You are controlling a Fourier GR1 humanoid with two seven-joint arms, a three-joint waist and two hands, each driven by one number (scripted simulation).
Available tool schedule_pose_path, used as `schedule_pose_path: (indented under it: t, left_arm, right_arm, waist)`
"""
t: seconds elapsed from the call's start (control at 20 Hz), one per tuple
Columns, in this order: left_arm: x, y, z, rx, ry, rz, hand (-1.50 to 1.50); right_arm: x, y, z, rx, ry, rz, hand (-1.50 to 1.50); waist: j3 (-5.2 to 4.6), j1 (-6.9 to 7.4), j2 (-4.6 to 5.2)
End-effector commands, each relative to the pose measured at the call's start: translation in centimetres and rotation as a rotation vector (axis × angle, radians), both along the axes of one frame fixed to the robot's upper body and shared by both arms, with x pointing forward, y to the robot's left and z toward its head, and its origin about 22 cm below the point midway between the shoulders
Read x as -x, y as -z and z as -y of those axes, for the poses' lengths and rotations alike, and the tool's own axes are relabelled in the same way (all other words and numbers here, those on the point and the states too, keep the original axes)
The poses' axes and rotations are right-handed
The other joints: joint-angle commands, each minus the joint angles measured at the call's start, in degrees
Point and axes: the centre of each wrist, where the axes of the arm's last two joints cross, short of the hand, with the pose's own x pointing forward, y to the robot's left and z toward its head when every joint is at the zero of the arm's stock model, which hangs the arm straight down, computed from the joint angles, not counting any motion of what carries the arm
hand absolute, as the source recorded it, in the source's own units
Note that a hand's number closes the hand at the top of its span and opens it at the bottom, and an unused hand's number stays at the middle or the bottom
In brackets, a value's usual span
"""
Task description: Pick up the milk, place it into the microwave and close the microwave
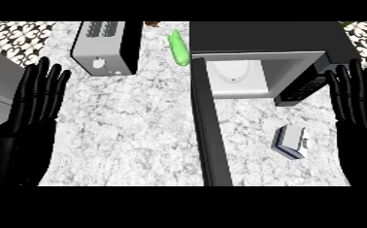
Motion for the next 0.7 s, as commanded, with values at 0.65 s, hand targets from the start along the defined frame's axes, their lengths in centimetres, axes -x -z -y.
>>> schedule_pose_path:
  t: [0.65]
  left_arm:
    - [4.8,0.3,3.3,0.101,-0.125,-0.076,-1.50]
  right_arm:
    - [0.5,1.2,3.6,-0.113,0.054,-0.143,-1.50]
  waist:
    - [-0.82,1.11,-0.73]
